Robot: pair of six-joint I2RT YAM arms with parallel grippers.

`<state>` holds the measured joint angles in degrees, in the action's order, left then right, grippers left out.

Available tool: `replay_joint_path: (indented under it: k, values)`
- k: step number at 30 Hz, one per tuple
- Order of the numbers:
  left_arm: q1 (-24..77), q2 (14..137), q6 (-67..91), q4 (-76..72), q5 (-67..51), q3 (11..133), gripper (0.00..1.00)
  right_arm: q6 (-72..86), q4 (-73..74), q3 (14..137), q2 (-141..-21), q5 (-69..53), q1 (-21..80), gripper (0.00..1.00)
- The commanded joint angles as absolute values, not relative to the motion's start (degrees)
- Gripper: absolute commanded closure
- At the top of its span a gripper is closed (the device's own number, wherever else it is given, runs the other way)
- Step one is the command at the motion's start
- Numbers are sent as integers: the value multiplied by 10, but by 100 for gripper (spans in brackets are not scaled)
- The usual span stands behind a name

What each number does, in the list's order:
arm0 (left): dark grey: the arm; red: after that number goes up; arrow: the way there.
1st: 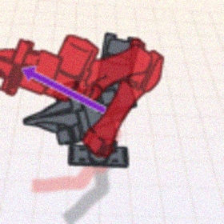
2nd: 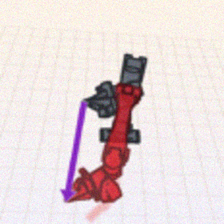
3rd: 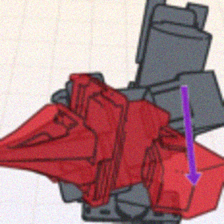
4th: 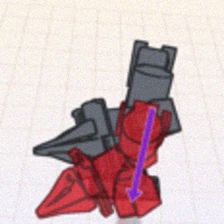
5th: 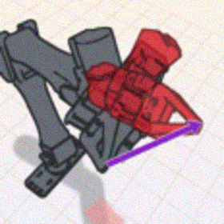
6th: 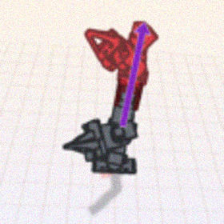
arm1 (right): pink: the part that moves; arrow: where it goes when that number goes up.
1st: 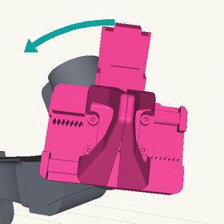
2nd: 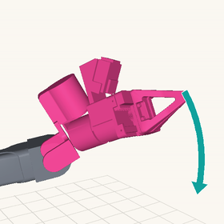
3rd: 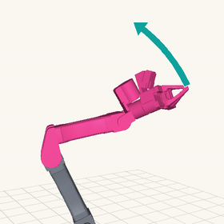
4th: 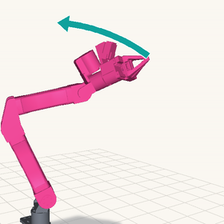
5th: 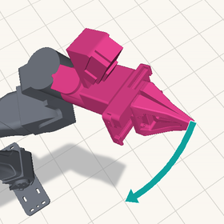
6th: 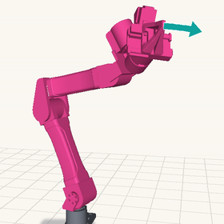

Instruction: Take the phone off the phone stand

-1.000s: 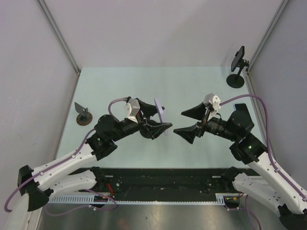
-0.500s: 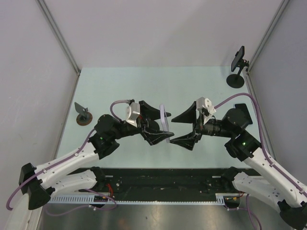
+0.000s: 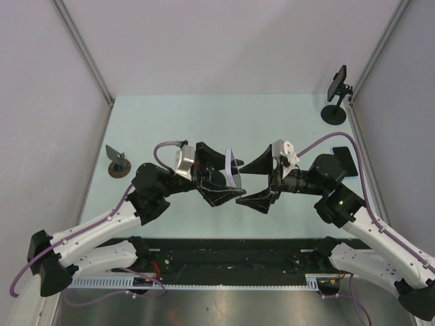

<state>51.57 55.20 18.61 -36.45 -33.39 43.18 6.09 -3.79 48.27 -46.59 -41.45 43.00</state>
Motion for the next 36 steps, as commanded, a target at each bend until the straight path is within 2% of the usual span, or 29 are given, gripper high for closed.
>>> replay_joint_path:
  k: [1, 10, 16, 19, 20, 22, 23, 24, 25, 26, 27, 28, 30, 31, 33, 34, 36]
  values:
    - [513, 546, 202, -425, -341, 441, 100, 52, -65, 495, -471, -397, 438, 0]
    - [515, 557, 200, -427, -324, 437, 100, 56, -87, 495, -476, -395, 468, 0]
    - [519, 560, 198, -427, -319, 436, 100, 66, -97, 495, -478, -387, 473, 9]
    - [520, 560, 196, -427, -319, 432, 100, 64, -91, 495, -481, -374, 473, 22]
    - [520, 559, 196, -427, -318, 432, 100, 63, -89, 495, -482, -371, 472, 34]
    - [520, 556, 198, -427, -314, 429, 100, 63, -81, 495, -484, -364, 472, 49]
    - [520, 555, 199, -427, -310, 428, 96, 63, -77, 495, -484, -359, 472, 68]
    - [520, 552, 198, -427, -305, 427, 92, 63, -71, 495, -483, -353, 472, 76]
    - [520, 549, 199, -427, -301, 424, 82, 63, -69, 495, -481, -351, 469, 82]
    - [519, 546, 196, -427, -289, 421, 79, 64, -65, 495, -481, -348, 471, 94]
    - [519, 544, 194, -427, -282, 418, 75, 64, -58, 495, -477, -345, 467, 99]
    - [519, 541, 192, -426, -275, 412, 62, 64, -55, 495, -476, -344, 465, 100]
    - [517, 537, 191, -425, -258, 403, 51, 69, -42, 495, -471, -342, 454, 100]
    - [516, 534, 191, -423, -253, 402, 39, 70, -38, 495, -469, -341, 450, 100]
    - [512, 530, 192, -420, -237, 396, 27, 74, -24, 495, -465, -339, 442, 100]
    - [512, 528, 190, -415, -228, 391, 16, 78, -19, 495, -462, -339, 433, 100]
    - [506, 519, 186, -409, -206, 382, 8, 83, -10, 495, -458, -338, 422, 100]
